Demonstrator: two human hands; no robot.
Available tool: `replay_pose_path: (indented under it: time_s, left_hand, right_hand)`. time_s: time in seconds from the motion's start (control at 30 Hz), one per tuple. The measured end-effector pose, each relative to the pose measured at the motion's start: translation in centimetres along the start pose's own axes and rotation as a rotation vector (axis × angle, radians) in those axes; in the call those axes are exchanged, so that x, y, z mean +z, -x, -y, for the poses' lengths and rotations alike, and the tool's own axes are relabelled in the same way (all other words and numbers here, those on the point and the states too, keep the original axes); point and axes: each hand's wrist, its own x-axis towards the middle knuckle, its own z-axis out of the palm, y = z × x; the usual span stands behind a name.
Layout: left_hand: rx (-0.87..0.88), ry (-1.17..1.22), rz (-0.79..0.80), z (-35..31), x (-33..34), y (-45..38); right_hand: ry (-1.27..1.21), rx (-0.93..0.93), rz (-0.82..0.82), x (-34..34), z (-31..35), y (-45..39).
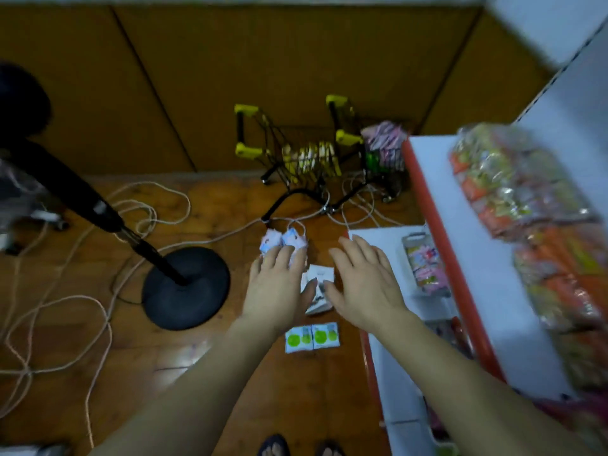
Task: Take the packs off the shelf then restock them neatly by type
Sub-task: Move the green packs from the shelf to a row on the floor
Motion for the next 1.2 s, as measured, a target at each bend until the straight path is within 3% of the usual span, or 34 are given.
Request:
replay_pose_path:
  time_s: [0.13, 0.3, 0.6, 0.87, 1.2]
  left_hand:
    - [0.002, 0.018, -0.169, -2.2, -11.3, -1.2]
    - [-0.009, -0.004, -0.264, -5.2, -22.0, -1.5]
    - [0.128, 0.022, -0.453, -10.9, -33.7, -0.5]
    - [0.417, 0.125, -0.478, -17.1, -40.2, -1.0]
    - [0.955, 0.287, -0.502, -28.1, -42.9, 5.5]
  right_hand:
    - [0.002, 0.006, -0.108, -10.9, 1.6, -0.9]
    - [0.009, 0.014, -0.212, -21.6, 2.5, -0.2]
    - [0.101, 0.059, -0.425, -34.2, 3.5, 3.7]
    - [0.267, 0.302, -0.544, -41.0, 4.0, 11.0]
    - [0.445, 0.746, -0.660, -46.1, 5.1, 26.8]
